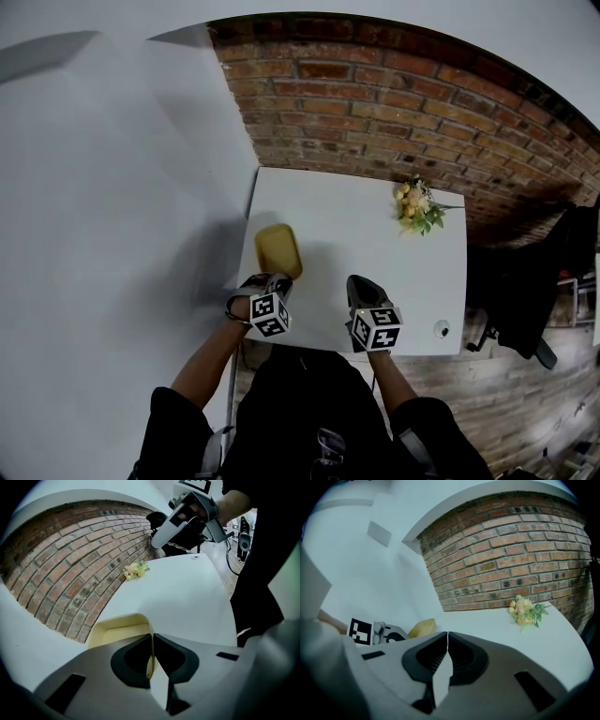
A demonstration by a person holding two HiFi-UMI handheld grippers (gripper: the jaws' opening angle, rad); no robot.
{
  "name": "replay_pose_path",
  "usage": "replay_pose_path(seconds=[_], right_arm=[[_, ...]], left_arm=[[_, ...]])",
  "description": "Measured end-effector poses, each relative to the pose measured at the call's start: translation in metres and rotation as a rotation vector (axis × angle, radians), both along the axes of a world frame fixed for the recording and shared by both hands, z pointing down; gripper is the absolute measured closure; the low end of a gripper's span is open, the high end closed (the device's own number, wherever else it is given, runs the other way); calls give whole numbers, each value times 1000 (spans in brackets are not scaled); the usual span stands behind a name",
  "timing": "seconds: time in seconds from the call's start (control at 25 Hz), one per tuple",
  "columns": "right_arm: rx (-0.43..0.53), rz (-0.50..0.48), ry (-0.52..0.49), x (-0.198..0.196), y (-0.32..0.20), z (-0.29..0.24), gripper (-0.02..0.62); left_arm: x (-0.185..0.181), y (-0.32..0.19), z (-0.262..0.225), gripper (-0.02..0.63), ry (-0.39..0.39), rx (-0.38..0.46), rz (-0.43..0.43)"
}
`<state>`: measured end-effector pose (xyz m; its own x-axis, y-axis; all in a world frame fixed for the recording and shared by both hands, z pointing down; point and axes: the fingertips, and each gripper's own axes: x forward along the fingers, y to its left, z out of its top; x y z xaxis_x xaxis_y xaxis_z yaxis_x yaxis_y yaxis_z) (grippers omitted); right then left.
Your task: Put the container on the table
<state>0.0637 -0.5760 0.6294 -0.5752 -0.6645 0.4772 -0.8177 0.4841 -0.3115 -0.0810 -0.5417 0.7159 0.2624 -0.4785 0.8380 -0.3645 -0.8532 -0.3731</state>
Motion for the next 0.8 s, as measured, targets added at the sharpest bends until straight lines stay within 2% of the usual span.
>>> replay_pose_path(seconds=[0.28, 0.8], right_arm=[[-14, 31, 27, -11, -6, 2, 572], [-50, 120, 58, -36, -10, 13, 572]], left_arm=[[-14, -11, 14, 577, -3, -24, 49], [-35, -32, 44, 577, -10, -50, 198]])
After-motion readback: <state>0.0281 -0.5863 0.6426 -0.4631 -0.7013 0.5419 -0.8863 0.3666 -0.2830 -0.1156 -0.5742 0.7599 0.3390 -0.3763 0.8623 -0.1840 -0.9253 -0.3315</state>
